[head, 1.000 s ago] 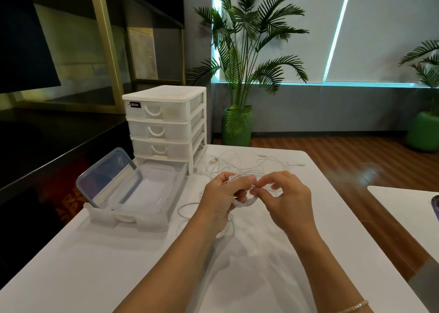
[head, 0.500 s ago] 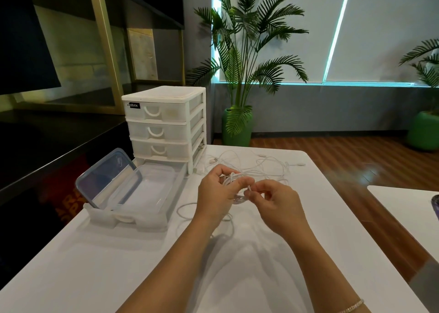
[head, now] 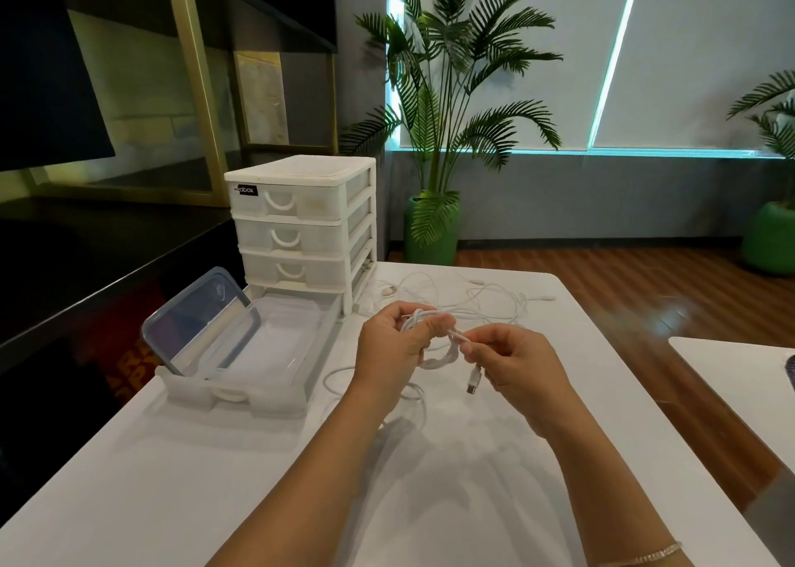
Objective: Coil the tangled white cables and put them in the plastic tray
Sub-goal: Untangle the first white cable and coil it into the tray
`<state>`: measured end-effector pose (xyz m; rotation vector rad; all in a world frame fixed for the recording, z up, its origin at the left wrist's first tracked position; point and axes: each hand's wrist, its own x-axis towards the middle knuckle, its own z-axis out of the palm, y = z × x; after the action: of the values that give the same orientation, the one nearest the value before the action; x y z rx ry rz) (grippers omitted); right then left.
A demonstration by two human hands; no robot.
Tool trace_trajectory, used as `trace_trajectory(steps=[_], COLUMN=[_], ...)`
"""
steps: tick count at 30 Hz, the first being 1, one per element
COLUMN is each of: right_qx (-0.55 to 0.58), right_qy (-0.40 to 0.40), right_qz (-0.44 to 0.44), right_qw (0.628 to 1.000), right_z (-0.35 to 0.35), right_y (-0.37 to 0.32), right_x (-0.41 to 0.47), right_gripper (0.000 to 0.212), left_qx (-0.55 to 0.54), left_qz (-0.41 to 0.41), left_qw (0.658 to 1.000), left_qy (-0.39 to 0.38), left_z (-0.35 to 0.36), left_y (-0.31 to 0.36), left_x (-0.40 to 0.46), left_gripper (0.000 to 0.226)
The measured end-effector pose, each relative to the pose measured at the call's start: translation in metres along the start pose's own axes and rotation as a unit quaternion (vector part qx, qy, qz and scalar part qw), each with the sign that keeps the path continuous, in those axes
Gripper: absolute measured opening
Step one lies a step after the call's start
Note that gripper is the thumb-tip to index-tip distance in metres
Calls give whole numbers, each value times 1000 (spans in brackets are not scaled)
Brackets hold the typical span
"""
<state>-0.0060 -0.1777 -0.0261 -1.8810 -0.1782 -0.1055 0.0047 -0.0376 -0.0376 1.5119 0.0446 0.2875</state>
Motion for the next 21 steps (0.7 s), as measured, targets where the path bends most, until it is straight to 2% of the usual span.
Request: trace_trajectory(steps=[2,4,9,14,21], right_qx=[-14,18,130,178,188], right_qy=[26,44,31,1,79], right_qz=[-10,-6,47,87,101], right_qw=[1000,999,990,980,974], right_z=[-1,-3,-1,3,6], right_y=[3,3,1,-2,5], right_x=[1,1,2,0,3], right_gripper=[12,11,4,33,34], left_qx=[-86,-157,-205,-172,-18], left_qz=[-62,-106,-145,-98,-33], left_qw=[994,981,966,979,996], left_qy=[-23,-46,-59,-46,-76], left_z=[3,4,4,7,5], left_y=[1,2,3,2,2], left_x=[-1,-2,-3,-6,-5], left_gripper=[13,8,15,8,14])
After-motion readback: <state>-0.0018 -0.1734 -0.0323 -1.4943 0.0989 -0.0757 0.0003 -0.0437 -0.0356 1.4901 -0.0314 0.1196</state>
